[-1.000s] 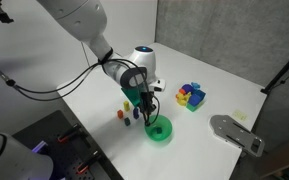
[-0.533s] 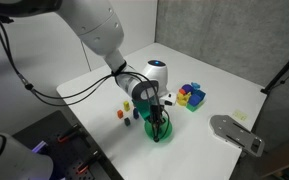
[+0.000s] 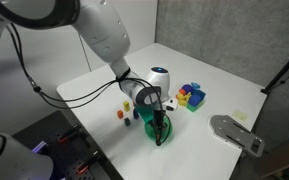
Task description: Remove an orange block from the stack and drop it in the green bowl
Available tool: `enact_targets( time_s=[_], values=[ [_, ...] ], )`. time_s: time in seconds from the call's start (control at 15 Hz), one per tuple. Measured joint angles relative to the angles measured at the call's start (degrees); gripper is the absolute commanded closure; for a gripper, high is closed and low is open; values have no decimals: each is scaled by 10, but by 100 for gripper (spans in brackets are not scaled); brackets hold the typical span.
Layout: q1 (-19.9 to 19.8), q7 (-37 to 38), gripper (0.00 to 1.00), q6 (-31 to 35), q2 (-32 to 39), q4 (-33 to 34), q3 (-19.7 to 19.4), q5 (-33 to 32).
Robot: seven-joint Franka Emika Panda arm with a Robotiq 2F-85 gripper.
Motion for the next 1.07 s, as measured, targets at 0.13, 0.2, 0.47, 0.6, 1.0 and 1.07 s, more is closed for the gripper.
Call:
enact_targets(
  time_s=[0.13,0.2,0.47,0.6,1.0,1.07],
  values=[
    [0,0,0,-12,-7,2,3,0],
    [0,-1,0,-21,-13,2,5,0],
    [0,-7,0,-90,-67,0,25,0],
    [0,-11,0,-135,-105,-7,38,0],
    [-1,-29,0,-262,-227,-54,79,1],
    [-1,-32,0,-281,-249,-62,86,2]
  ],
)
